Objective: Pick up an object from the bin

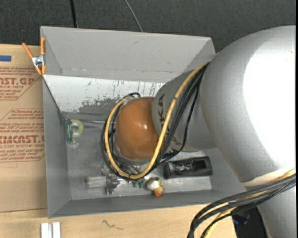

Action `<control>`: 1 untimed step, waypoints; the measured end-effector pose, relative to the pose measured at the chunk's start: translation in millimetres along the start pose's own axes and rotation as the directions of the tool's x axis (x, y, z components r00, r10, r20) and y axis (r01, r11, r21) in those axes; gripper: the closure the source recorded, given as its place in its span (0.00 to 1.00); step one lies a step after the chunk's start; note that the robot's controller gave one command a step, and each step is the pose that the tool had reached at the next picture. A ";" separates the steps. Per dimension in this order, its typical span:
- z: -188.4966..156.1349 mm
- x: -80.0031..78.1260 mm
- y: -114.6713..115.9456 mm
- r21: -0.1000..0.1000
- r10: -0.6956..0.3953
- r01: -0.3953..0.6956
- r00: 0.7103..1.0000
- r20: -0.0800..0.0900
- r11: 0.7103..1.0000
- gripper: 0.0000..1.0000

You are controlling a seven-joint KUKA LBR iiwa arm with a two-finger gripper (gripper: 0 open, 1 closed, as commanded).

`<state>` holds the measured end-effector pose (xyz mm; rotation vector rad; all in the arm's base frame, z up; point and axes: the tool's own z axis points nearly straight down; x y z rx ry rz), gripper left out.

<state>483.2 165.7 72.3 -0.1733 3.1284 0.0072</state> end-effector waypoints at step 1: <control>-4.5 1.9 -0.4 0.002 0.000 0.000 1.000 -0.009 1.000 1.00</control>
Offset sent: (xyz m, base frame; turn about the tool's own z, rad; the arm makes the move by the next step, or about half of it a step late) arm 0.0000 -0.0001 0.0597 0.0000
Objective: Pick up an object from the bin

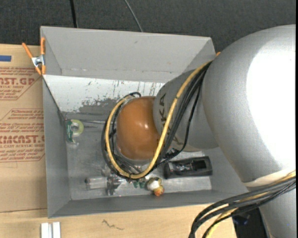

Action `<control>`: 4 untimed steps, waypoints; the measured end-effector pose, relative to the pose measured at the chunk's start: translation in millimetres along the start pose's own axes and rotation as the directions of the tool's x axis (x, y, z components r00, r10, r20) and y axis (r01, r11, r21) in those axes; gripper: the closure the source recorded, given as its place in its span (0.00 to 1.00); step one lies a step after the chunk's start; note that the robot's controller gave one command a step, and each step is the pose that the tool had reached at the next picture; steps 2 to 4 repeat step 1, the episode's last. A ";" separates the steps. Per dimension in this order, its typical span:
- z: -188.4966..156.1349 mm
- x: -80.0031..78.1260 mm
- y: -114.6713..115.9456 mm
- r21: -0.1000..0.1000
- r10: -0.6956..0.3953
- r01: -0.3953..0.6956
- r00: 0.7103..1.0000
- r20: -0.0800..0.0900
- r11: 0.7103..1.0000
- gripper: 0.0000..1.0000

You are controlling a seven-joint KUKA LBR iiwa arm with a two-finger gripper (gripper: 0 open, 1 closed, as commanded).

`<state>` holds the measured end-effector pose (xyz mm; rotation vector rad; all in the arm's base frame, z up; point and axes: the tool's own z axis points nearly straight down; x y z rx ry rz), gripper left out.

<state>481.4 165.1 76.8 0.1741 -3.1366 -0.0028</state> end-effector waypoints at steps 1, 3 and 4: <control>-15.8 1.5 -0.3 0.002 0.000 0.000 1.000 -0.006 1.000 1.00; -15.8 1.5 -0.3 0.002 0.000 0.000 1.000 -0.006 1.000 1.00; -15.8 1.5 -0.3 0.002 0.000 0.000 1.000 -0.006 1.000 1.00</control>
Offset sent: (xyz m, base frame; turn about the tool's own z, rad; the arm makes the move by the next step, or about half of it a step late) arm 0.0001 -0.0001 0.0665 0.0000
